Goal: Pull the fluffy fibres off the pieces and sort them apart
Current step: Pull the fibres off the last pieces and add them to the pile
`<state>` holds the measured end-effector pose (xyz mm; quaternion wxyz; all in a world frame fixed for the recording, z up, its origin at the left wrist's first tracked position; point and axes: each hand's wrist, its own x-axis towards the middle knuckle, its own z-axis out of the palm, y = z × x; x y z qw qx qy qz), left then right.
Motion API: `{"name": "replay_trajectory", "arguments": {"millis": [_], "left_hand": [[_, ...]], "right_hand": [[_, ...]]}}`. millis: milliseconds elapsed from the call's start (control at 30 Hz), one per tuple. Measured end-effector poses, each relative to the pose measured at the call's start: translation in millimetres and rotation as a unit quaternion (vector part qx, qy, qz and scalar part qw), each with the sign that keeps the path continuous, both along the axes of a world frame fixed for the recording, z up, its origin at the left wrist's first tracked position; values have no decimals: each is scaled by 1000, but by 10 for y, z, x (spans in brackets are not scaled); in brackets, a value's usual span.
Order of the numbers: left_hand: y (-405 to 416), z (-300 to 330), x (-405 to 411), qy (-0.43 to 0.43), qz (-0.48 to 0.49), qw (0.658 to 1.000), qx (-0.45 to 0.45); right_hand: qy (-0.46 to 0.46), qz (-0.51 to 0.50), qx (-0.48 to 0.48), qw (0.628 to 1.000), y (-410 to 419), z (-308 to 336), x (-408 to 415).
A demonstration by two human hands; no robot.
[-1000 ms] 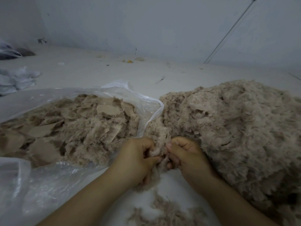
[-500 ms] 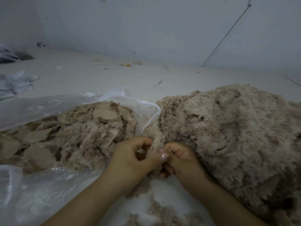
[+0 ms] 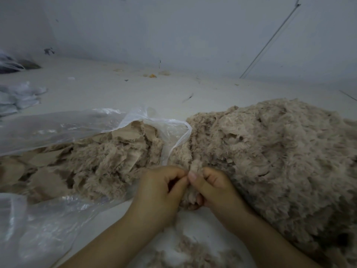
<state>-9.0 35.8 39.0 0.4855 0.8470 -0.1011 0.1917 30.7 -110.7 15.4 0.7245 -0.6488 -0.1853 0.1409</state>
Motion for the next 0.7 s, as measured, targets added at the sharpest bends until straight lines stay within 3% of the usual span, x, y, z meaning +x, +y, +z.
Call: {"name": "replay_trajectory", "arguments": {"millis": [67,200,333,500,700], "left_hand": [[-3,-7,3,-16,23,999,29],[18,3,21,19,51,998,-9],[-2,27,17,73,43,987,-134],[-28,30,24,75,13,996,-45],[8,43,16,91,-43,991,-86]], "right_hand": [[16,-4,7,1000,8,11,4],[49,-5,11,999,-1,-10,24],[45,-9,5,999,-4,-10,30],[32,-14,-5,999,-5,-23,36],[33,-29,-10,999,-3,-30,47]]}}
